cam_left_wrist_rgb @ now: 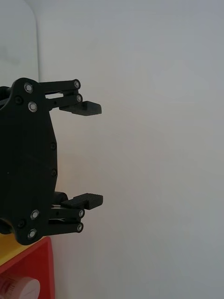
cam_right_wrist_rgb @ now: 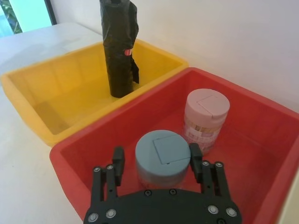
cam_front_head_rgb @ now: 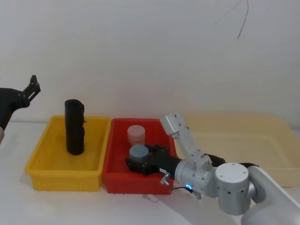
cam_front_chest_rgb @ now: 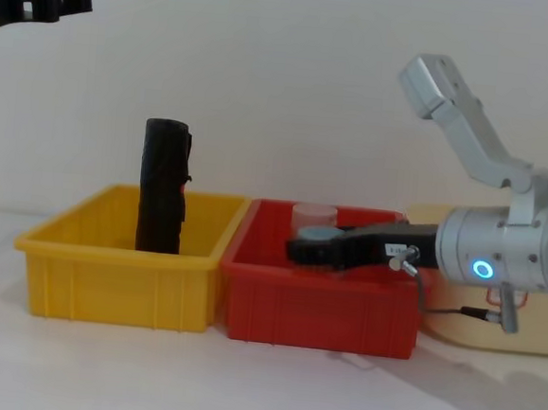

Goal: Pick up the garbage bag with the one hand and transfer it to the other hand.

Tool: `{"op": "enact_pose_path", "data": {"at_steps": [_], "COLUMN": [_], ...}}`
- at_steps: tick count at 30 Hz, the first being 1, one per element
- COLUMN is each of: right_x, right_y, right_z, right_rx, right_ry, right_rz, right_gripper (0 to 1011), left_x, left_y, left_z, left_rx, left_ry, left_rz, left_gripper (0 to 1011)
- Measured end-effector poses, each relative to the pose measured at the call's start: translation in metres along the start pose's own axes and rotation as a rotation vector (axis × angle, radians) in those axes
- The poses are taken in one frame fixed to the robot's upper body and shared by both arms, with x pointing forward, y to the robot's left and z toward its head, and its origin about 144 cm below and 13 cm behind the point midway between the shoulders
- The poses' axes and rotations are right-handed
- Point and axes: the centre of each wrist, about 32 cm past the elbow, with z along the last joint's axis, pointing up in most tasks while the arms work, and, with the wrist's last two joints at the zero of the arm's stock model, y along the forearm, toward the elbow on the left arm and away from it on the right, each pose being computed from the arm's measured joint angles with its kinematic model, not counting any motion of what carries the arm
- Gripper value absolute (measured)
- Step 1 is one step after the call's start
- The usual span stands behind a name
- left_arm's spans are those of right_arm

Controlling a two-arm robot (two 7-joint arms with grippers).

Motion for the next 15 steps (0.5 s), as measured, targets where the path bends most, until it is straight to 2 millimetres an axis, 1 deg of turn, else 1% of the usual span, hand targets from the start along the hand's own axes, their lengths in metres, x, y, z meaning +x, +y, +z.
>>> {"op": "enact_pose_path", "data": {"at_steps": [1,2,3,5,7,8,15], "right_x": [-0.0003,-0.0005,-0.0006,-0.0008,-0.0010,-0.0011,-0.0007], "right_y": [0.0013,0.0020,0.0025,0.0038,0.0044,0.0048,0.0052], "right_z": [0.0009,0.0014,0.0019,0.0032,0.0041,0.0046,0.0089], "right_rx": [-0.003,-0.004,-0.005,-0.007,-0.008,-0.008,0.002], "right_ry": [-0.002,-0.002,-0.003,-0.004,-0.005,-0.005,-0.007], "right_rz": [0.001,0.002,0.002,0.003,0.003,0.004,-0.005], "right_gripper": [840,840,790,726,690,650,646], "left_x": [0.0000,0.0000,0.0000,0.0000,0.0000,0.0000,0.0000], "left_y": [0.0000,0.0000,0.0000,0.0000,0.0000,0.0000,0.0000], "left_z": [0.0000,0.0000,0.0000,0.0000,0.0000,0.0000,0.0000], "left_rx": [0.000,0.000,0.000,0.000,0.000,0.000,0.000], "left_ry": [0.000,0.000,0.000,0.000,0.000,0.000,0.000], "left_rz": [0.000,0.000,0.000,0.000,0.000,0.000,0.000], "left_gripper": [1001,1001,1001,1001,1002,1001,1001]}}
